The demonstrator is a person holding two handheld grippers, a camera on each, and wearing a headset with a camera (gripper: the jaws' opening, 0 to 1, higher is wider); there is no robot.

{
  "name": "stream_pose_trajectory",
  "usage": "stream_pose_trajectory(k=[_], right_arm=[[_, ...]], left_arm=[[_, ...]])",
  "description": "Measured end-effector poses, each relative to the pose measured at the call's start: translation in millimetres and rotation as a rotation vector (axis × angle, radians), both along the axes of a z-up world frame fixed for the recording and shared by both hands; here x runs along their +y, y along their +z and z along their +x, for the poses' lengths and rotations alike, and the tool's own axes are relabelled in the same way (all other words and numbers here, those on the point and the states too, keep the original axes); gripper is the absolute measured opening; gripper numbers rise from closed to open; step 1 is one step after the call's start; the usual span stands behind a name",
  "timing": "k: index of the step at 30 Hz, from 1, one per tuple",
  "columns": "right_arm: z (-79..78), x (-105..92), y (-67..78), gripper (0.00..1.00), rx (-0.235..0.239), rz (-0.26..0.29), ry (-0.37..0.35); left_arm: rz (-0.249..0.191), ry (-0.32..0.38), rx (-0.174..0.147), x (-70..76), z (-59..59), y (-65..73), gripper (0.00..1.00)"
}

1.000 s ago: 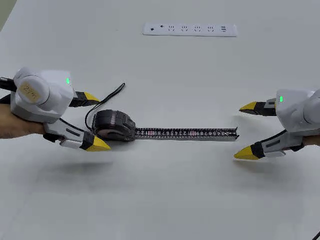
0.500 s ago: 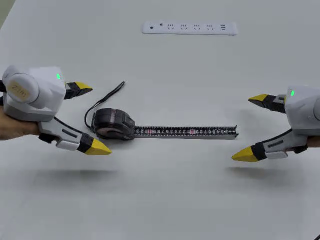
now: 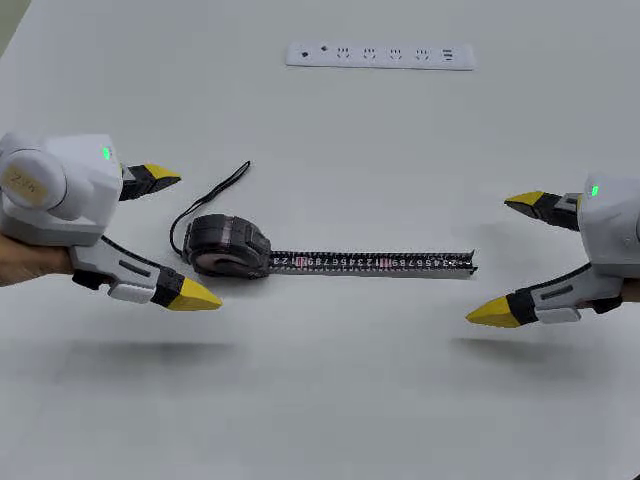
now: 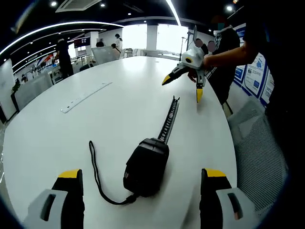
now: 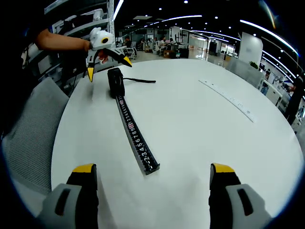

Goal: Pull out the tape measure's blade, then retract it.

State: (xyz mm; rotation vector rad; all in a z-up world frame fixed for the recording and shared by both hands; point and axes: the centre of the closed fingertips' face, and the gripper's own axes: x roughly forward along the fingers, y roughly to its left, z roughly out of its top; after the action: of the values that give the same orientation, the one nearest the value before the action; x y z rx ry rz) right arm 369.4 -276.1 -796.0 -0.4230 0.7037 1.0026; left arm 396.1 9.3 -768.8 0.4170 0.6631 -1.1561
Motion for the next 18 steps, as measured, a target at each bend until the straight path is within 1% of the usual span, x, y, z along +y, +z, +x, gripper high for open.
stream_pose_trajectory(k=[2, 6, 10, 12, 18], right_arm=[[-1.0, -0.3, 0.9, 1.00, 0.002, 0.000, -0.009], [-5.0, 0.1, 4.1, 1.00, -0.001, 0.009, -0.031], [-10.2, 1.3, 7.3, 1.00, -0.008, 0.014, -0.045], [-12.4, 2.0, 9.7, 1.00, -0.014, 0.024, -0.056], [-19.3, 4.6, 15.8, 1.00, -0.035, 0.033, -0.081]], left_arm=[[-0.004, 0.008, 0.001, 0.4, -1.9, 0.8, 1.00], [-0.021, 0.044, -0.009, 2.4, -3.9, 4.7, 1.00], [-0.026, 0.051, -0.012, 2.8, -11.3, 6.4, 1.00], [-0.042, 0.064, -0.009, 2.3, -14.7, 8.4, 1.00], [-0.057, 0.111, -0.030, 4.2, -22.0, 13.9, 1.00]])
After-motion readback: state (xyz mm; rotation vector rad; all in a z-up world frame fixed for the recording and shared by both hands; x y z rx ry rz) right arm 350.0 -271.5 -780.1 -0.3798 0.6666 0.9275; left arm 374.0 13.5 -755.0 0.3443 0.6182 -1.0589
